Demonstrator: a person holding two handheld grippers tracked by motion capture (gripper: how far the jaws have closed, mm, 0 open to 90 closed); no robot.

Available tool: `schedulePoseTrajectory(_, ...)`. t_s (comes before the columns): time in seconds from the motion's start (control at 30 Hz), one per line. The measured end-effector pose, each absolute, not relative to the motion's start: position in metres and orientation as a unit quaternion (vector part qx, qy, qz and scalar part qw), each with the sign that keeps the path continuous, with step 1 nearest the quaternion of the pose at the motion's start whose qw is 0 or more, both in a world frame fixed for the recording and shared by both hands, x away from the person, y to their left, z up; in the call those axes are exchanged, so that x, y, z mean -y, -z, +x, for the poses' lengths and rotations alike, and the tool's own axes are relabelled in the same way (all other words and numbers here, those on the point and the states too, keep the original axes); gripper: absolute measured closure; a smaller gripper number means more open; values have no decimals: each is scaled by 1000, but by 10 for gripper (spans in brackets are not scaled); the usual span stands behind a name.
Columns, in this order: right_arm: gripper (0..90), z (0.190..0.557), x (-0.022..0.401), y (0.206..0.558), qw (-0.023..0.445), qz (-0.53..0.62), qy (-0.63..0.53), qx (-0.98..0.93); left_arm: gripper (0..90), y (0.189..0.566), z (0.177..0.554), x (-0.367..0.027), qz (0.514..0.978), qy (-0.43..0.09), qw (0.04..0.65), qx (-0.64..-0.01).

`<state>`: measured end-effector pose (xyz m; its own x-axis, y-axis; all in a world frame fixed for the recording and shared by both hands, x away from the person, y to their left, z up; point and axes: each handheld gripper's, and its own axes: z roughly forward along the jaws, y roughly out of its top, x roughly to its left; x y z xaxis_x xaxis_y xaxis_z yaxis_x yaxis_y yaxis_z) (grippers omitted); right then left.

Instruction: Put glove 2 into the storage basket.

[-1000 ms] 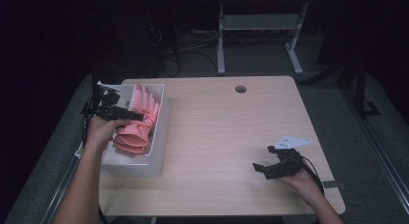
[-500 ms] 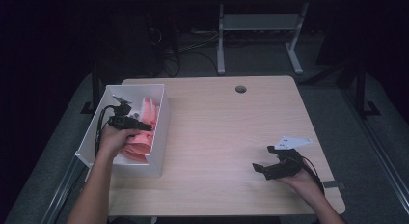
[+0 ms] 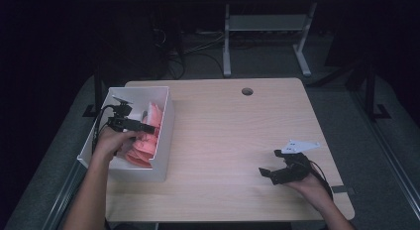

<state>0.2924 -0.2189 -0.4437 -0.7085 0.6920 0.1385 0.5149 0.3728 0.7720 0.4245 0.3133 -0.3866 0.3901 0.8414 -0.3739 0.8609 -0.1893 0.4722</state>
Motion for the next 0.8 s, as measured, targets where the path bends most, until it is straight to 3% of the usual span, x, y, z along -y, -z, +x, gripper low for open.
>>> schedulePoseTrajectory(0.37,74,292,219,443,105,369,-423,-821,138,331,409,-317,778,-40,352,-518)
schedulePoseTrajectory(0.8,74,292,219,444,104,368,-423,-822,138,297,389,-257,818,-69,382,-424)
